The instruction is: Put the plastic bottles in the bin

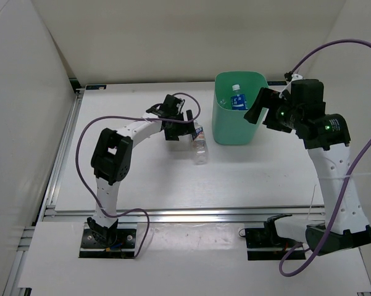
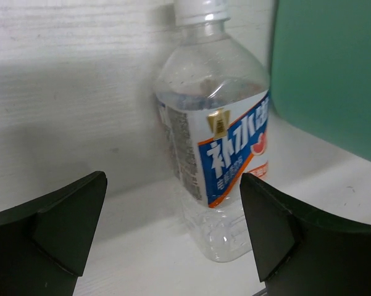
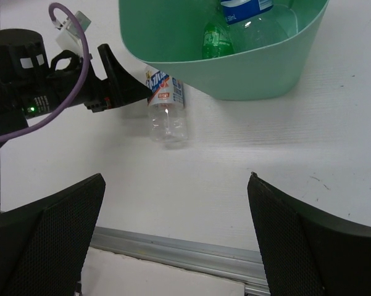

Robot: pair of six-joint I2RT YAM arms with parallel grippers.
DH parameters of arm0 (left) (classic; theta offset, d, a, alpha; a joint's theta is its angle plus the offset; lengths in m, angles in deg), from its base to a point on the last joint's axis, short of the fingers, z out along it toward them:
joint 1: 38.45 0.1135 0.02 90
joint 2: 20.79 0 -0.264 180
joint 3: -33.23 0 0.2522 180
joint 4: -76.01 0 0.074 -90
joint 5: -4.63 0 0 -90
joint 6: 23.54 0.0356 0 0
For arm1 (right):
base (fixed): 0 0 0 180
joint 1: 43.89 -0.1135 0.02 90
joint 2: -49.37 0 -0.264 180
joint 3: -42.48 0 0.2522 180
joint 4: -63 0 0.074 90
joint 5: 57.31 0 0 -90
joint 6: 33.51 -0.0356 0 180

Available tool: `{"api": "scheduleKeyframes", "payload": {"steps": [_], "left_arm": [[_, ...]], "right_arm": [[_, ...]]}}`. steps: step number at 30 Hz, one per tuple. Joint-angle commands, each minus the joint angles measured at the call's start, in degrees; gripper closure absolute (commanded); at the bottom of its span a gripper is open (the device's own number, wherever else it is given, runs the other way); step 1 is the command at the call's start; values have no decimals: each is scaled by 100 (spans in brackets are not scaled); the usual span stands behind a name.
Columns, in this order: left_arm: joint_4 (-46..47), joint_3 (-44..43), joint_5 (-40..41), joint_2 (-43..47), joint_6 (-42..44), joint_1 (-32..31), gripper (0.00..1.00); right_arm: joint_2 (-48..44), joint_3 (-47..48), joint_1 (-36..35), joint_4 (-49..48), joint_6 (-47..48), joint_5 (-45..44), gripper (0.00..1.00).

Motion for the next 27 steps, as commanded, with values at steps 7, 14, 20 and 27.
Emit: {"api": "scheduleKeyframes", "payload": {"steps": [7, 14, 20, 27], "left_arm": [[5, -676, -331, -249, 29, -160, 0], [-170, -1282, -823, -881, 29, -387, 0], [-697, -1161, -876, -1128, -209, -327, 9], [-1048, -948, -693, -637, -384, 218, 38]], "right_arm": [[-149, -97, 4, -173, 164, 44, 0], [-201, -203, 4, -173, 217, -9, 0], [-254, -326, 4, -173, 217, -70, 0], [-307, -379, 4, -225, 270, -123, 0]]}}
